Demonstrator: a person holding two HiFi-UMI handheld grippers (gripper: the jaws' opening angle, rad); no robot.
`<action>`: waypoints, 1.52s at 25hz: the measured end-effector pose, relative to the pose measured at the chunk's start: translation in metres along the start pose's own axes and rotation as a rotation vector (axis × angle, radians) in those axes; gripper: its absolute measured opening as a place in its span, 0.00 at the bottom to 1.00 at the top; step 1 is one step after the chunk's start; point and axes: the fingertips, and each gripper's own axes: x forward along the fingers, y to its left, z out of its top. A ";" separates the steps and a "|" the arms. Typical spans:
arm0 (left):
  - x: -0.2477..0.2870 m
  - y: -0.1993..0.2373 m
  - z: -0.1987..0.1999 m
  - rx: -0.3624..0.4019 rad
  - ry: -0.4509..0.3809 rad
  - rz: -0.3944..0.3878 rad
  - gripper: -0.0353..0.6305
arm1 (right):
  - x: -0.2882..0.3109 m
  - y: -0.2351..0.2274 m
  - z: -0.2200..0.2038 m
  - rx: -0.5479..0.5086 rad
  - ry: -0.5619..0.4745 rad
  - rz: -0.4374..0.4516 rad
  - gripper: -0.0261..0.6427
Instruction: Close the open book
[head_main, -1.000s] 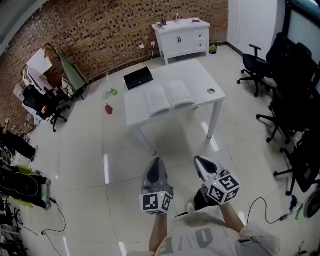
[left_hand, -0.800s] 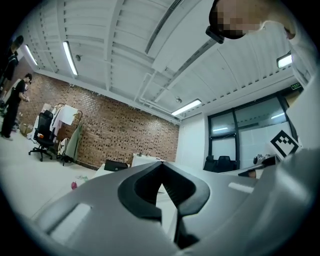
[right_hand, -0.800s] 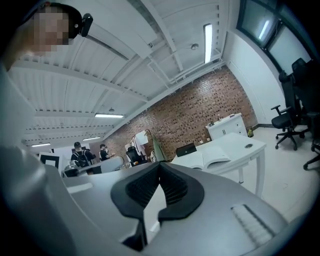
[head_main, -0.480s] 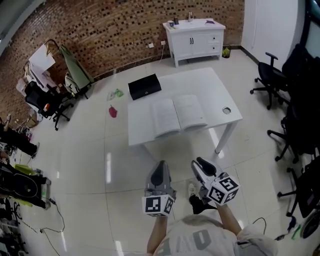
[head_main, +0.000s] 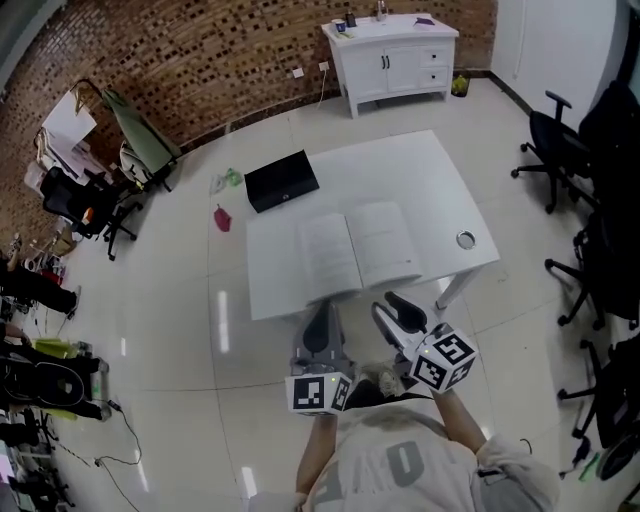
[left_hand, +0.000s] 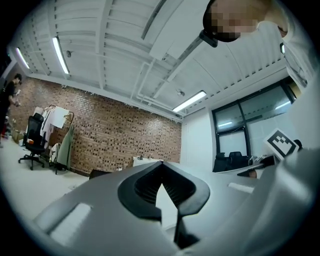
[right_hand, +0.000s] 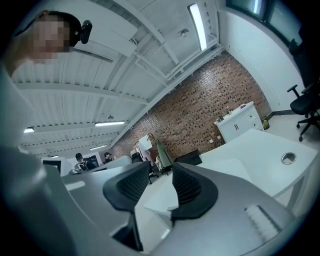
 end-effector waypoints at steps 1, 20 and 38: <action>0.007 0.003 -0.003 -0.003 0.008 0.005 0.07 | 0.005 -0.005 0.001 0.008 0.004 -0.001 0.25; 0.059 0.041 -0.049 0.037 0.030 -0.016 0.06 | 0.044 -0.099 -0.016 0.095 -0.011 -0.242 0.17; 0.051 0.072 -0.108 -0.075 0.122 0.043 0.06 | 0.054 -0.197 -0.156 0.864 -0.088 -0.433 0.41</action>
